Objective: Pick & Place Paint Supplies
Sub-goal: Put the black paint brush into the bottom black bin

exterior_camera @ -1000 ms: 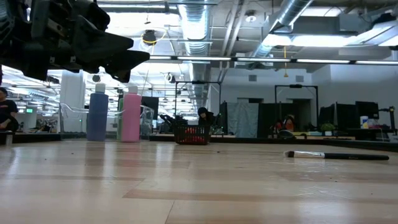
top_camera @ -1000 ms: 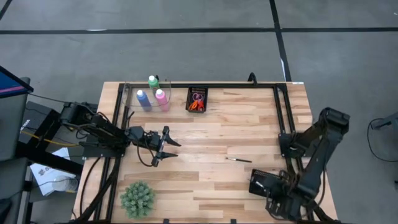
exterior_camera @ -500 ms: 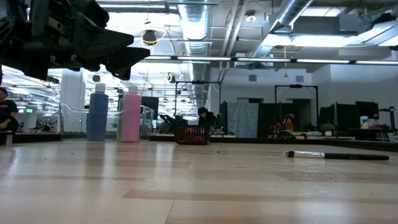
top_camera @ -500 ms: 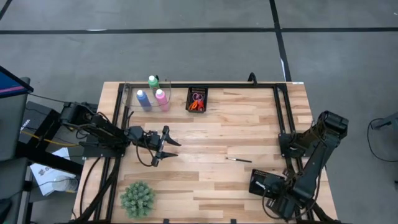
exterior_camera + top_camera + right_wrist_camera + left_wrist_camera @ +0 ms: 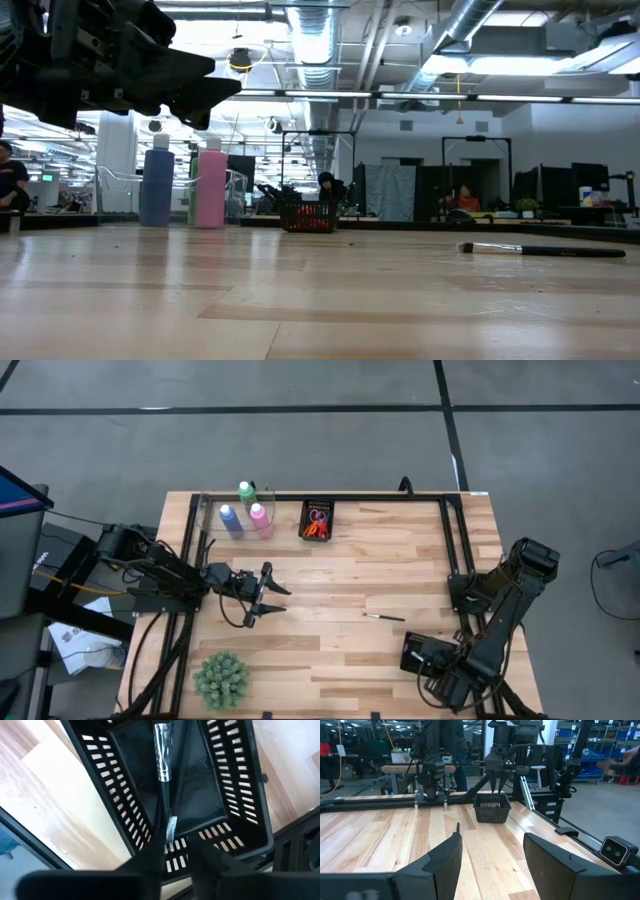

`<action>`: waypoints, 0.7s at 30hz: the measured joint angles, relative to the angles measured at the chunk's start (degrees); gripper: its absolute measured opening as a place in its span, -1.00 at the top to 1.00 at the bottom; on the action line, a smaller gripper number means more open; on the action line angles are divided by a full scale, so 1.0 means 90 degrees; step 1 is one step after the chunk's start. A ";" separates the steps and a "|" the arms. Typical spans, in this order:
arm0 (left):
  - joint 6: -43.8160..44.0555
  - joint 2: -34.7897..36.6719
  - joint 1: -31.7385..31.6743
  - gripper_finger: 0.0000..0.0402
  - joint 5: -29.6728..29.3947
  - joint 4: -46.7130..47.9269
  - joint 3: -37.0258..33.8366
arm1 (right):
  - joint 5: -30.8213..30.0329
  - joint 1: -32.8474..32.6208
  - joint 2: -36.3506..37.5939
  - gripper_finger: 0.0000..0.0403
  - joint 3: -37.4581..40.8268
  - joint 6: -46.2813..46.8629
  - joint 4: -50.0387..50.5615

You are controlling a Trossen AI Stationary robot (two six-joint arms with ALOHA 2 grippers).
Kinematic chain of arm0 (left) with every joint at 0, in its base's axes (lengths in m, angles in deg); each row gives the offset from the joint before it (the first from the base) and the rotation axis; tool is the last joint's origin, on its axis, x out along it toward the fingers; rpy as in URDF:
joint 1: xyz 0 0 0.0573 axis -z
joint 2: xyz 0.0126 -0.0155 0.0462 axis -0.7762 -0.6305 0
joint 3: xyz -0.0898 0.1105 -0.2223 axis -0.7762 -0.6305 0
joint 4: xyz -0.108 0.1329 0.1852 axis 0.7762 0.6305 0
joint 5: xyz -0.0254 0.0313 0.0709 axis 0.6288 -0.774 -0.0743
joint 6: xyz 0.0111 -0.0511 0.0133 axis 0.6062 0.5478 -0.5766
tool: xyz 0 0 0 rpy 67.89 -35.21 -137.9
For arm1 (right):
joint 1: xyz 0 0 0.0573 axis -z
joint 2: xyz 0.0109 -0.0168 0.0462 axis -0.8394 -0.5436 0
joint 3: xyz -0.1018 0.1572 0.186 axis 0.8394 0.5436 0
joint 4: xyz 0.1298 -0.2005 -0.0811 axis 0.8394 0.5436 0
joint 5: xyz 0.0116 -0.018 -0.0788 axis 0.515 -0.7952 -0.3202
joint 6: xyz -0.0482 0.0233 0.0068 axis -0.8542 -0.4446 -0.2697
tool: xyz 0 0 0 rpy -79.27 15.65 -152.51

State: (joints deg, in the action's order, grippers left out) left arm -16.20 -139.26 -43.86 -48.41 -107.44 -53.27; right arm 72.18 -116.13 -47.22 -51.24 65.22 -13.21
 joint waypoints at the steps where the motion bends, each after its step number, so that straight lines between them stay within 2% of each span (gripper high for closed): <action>1: 0.0000 0.0000 0.0000 -0.02 -0.0001 0.0002 0.0000 | 0.0000 -0.0001 0.0000 0.56 0.0000 0.0002 0.0008; 7: 0.0000 0.0000 0.0000 -0.02 0.0000 0.0006 0.0000 | -0.0090 0.0189 0.0000 0.10 -0.0001 -0.0316 -0.0026; 10: -0.0024 0.0000 -0.0001 -0.02 -0.0001 0.0006 0.0000 | -0.0620 0.0393 0.0000 -0.04 0.0000 -0.0738 -0.0074; 16: -0.0032 0.0000 0.0000 -0.02 -0.0002 0.0003 0.0000 | -0.1971 0.1119 0.0000 -0.09 0.0000 -0.2291 -0.0087; 21: -0.0040 0.0000 0.0000 -0.02 0.0000 0.0003 0.0000 | -0.2103 0.2077 0.0000 -0.04 0.0000 -0.4081 -0.0300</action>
State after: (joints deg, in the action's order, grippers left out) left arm -16.56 -139.26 -43.86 -48.41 -107.42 -53.27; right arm 53.25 -97.44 -47.22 -51.25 28.49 -15.90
